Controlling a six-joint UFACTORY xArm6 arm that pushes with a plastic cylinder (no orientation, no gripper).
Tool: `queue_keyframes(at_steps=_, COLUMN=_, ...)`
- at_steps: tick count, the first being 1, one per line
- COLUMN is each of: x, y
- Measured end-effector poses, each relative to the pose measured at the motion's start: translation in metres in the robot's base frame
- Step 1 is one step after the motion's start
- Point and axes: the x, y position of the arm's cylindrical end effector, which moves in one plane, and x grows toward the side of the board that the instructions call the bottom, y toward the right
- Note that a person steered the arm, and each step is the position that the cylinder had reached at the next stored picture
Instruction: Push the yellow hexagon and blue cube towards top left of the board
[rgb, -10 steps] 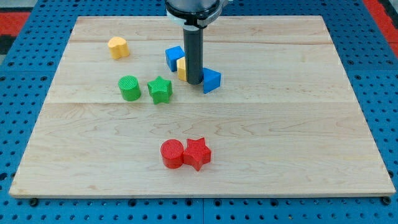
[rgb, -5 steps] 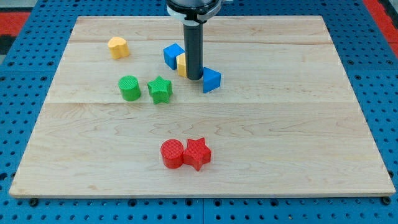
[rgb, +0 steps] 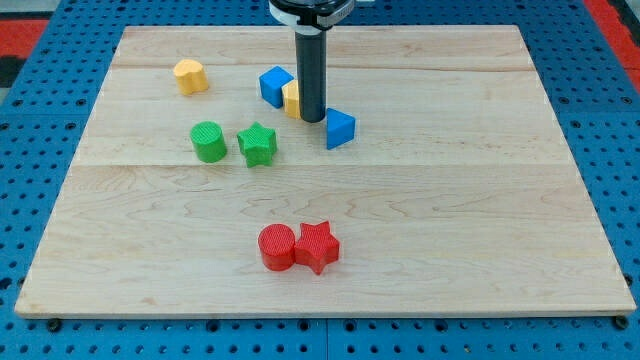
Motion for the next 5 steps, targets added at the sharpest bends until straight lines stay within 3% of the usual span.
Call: queue_keyframes(at_steps=5, x=-0.0054, y=0.0000)
